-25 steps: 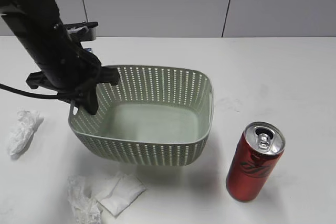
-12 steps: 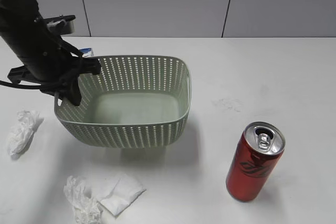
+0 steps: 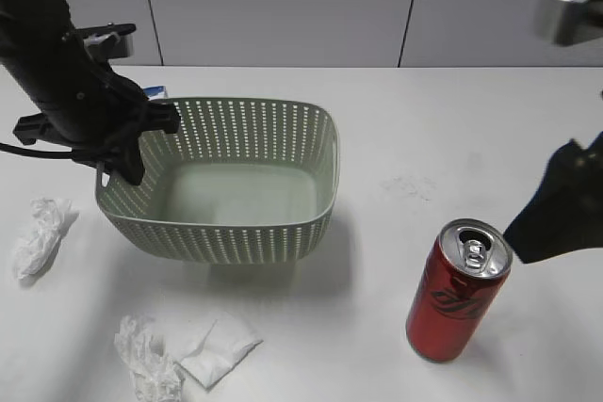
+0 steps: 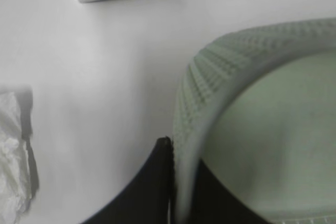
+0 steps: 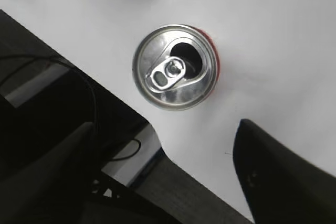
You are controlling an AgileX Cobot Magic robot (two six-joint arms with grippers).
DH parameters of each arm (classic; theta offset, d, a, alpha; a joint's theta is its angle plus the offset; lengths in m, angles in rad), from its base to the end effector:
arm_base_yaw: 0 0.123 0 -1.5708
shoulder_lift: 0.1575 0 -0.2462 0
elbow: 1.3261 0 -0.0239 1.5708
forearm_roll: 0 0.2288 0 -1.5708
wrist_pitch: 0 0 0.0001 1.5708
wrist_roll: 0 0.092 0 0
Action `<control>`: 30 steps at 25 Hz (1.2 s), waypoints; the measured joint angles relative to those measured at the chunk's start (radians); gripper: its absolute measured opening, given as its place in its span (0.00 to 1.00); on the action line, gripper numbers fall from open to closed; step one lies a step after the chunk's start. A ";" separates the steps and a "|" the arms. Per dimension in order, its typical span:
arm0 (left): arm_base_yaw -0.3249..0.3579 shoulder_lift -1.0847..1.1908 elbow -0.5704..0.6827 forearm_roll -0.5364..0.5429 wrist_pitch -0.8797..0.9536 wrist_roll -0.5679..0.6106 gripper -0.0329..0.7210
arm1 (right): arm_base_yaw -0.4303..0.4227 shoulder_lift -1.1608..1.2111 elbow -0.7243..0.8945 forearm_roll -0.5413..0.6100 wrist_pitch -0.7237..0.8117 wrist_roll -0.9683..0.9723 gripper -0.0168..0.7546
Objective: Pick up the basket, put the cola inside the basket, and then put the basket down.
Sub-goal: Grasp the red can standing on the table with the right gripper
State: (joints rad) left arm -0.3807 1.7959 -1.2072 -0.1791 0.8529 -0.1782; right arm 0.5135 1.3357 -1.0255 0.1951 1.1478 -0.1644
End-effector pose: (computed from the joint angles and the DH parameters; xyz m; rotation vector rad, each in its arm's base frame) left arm 0.2964 -0.1319 0.1735 0.1467 2.9564 -0.2990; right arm 0.1905 0.1261 0.2525 -0.8967 2.8211 0.3233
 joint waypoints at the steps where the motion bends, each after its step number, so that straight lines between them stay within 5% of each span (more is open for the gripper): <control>1: 0.000 0.000 0.000 0.000 -0.003 0.000 0.04 | 0.022 0.030 -0.014 -0.025 0.000 0.047 0.81; 8: 0.000 0.004 0.000 0.002 -0.010 0.000 0.04 | 0.044 0.117 -0.049 -0.025 -0.039 0.228 0.81; 30: 0.000 0.061 0.000 -0.002 -0.005 0.000 0.04 | 0.062 0.289 -0.049 -0.056 -0.069 0.306 0.77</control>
State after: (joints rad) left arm -0.3807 1.8565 -1.2072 -0.1807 0.8481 -0.1782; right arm 0.5753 1.6246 -1.0744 0.1394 1.0790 0.1418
